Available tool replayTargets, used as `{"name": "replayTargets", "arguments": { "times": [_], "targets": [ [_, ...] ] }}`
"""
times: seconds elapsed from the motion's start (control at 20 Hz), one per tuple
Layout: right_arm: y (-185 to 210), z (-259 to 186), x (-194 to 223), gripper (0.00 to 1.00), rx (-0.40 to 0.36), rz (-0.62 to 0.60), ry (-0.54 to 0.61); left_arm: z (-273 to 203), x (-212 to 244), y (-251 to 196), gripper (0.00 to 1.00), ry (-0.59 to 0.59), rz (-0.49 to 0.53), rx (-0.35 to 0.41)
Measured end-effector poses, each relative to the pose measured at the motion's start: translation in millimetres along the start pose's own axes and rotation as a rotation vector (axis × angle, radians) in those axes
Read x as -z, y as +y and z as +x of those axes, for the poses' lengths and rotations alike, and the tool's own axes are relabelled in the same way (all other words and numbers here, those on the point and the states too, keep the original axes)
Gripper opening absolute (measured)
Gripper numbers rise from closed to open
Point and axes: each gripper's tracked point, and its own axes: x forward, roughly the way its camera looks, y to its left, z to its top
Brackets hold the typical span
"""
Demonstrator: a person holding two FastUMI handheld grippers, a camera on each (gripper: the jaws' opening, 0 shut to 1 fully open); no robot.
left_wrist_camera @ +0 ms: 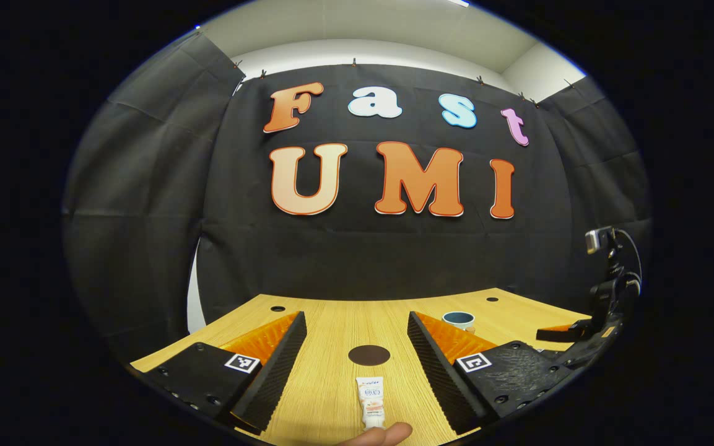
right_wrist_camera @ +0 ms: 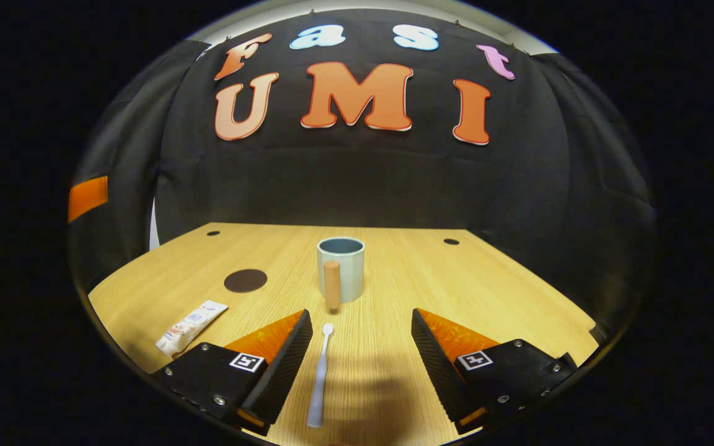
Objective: Put the toothbrush and toothpaste on the desktop into the cup, then pick up the cup and place it on the coaster on the desktop.
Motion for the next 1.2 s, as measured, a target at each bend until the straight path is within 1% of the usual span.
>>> {"name": "replayTargets", "arguments": {
  "times": [0.1, 0.2, 0.25, 0.3, 0.45, 0.6, 0.65, 0.7, 0.75, 0.8, 0.85, 0.9, 1.0, 1.05, 1.1, 1.15, 1.2],
  "targets": [
    [7, 11, 18, 0.98, -0.004, -0.020, 0.047, 3, 7, -1, 0.99, 0.024, -0.003, 0.009],
    [23, 14, 34, 0.97, -0.050, -0.004, 0.114, 7, 15, -5, 0.99, 0.049, -0.007, 0.020],
    [28, 16, 40, 0.95, -0.061, 0.005, 0.136, 10, 18, -5, 1.00, 0.061, -0.010, 0.023],
    [28, 19, 44, 0.93, -0.054, 0.002, 0.148, 11, 23, -5, 0.99, 0.073, -0.012, 0.026],
    [35, 23, 50, 0.76, -0.062, -0.006, 0.175, 16, 31, -7, 1.00, 0.094, -0.001, 0.028],
    [41, 28, 59, 0.65, -0.081, 0.015, 0.222, 20, 39, -7, 0.99, 0.116, 0.006, 0.027],
    [43, 30, 62, 0.59, -0.083, 0.022, 0.239, 21, 42, -7, 0.99, 0.127, 0.004, 0.028],
    [44, 31, 67, 0.49, -0.084, 0.024, 0.257, 22, 47, -7, 0.99, 0.139, 0.000, 0.029],
    [42, 30, 70, 0.46, -0.086, 0.025, 0.272, 24, 51, -7, 0.99, 0.152, 0.000, 0.030],
    [40, 33, 66, 0.36, -0.088, 0.032, 0.262, 26, 56, -9, 0.99, 0.168, 0.005, 0.032],
    [39, 33, 67, 0.30, -0.091, 0.043, 0.267, 28, 62, -10, 0.99, 0.184, 0.011, 0.034],
    [38, 33, 67, 0.33, -0.095, 0.054, 0.267, 29, 69, -13, 0.99, 0.202, 0.011, 0.033],
    [35, 34, 68, 0.25, -0.097, 0.062, 0.271, 34, 81, -18, 0.99, 0.244, -0.011, 0.044],
    [33, 34, 68, 0.19, -0.097, 0.062, 0.275, 36, 87, -21, 1.00, 0.268, -0.022, 0.048],
    [32, 34, 68, 0.14, -0.102, 0.063, 0.275, 38, 95, -22, 1.00, 0.291, -0.030, 0.050],
    [32, 34, 68, 0.11, -0.107, 0.062, 0.276, 38, 100, -22, 1.00, 0.307, -0.030, 0.050],
    [32, 35, 68, 0.11, -0.110, 0.061, 0.275, 40, 104, -21, 1.00, 0.319, -0.024, 0.045]
  ]
}}
